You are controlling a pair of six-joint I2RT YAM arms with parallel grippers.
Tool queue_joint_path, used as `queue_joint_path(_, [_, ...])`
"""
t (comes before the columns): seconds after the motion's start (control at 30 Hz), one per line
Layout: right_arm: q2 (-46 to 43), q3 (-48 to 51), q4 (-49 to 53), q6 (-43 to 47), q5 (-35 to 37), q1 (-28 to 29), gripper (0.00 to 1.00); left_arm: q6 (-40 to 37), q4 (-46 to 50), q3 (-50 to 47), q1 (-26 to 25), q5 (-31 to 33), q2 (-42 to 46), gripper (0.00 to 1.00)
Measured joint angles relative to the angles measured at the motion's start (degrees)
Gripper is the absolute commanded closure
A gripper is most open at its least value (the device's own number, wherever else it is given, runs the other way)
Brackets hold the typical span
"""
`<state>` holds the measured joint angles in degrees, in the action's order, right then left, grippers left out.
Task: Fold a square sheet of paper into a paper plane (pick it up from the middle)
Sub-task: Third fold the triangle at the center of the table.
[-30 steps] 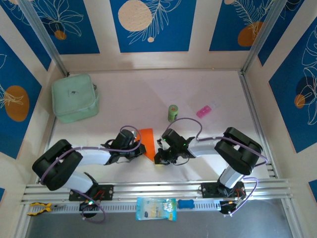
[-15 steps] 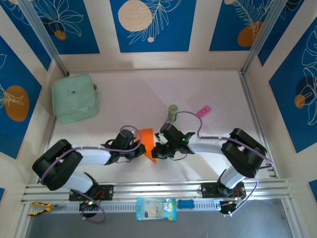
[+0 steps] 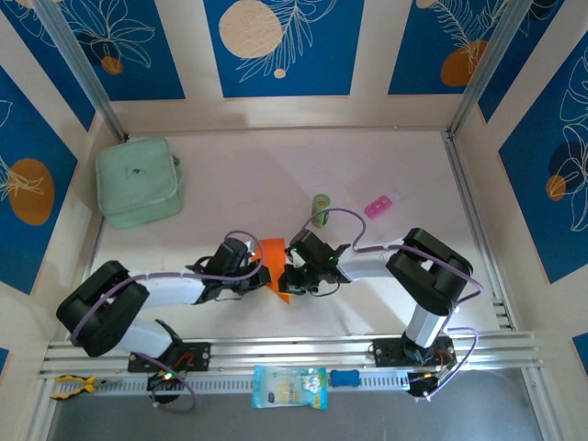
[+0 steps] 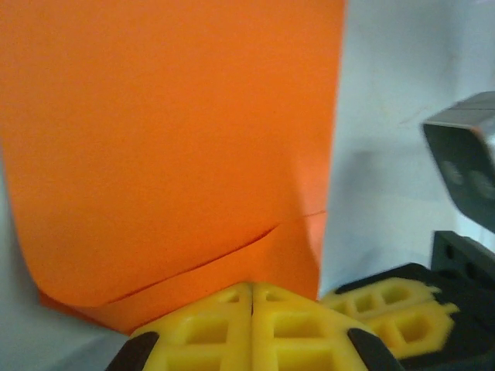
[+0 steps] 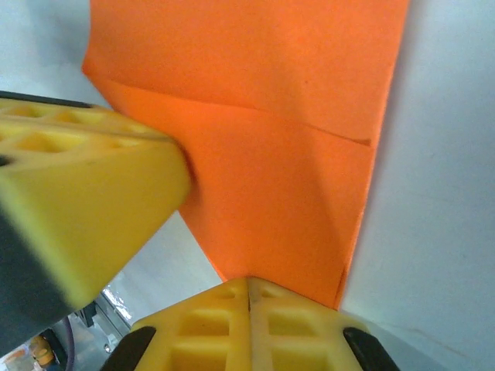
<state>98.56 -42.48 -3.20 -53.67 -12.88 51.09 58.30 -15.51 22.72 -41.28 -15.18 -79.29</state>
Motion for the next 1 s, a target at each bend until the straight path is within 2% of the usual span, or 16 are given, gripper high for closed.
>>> queue_joint_path(0.2, [-0.02, 0.13, -0.22, -0.46, 0.02, 0.00, 0.96, -0.33, 1.42, 1.44, -2.01, 0.07, 3.34, 0.96])
queue_joint_path(0.37, [-0.15, 0.35, -0.17, -0.70, 0.00, 0.00, 0.96, 0.15, 0.28, 1.46, -3.32, 0.11, 0.22, 1.00])
queue_joint_path(0.57, [-0.63, 1.20, -0.74, -0.87, -0.02, 0.00, 0.97, 1.18, 0.52, 1.55, -3.30, 1.84, -2.62, 0.99])
queue_joint_path(1.0, [-1.36, 2.82, -2.86, -0.87, 0.26, 0.09, 0.98, -2.05, 1.42, 0.35, 1.22, 0.17, -2.03, 0.97])
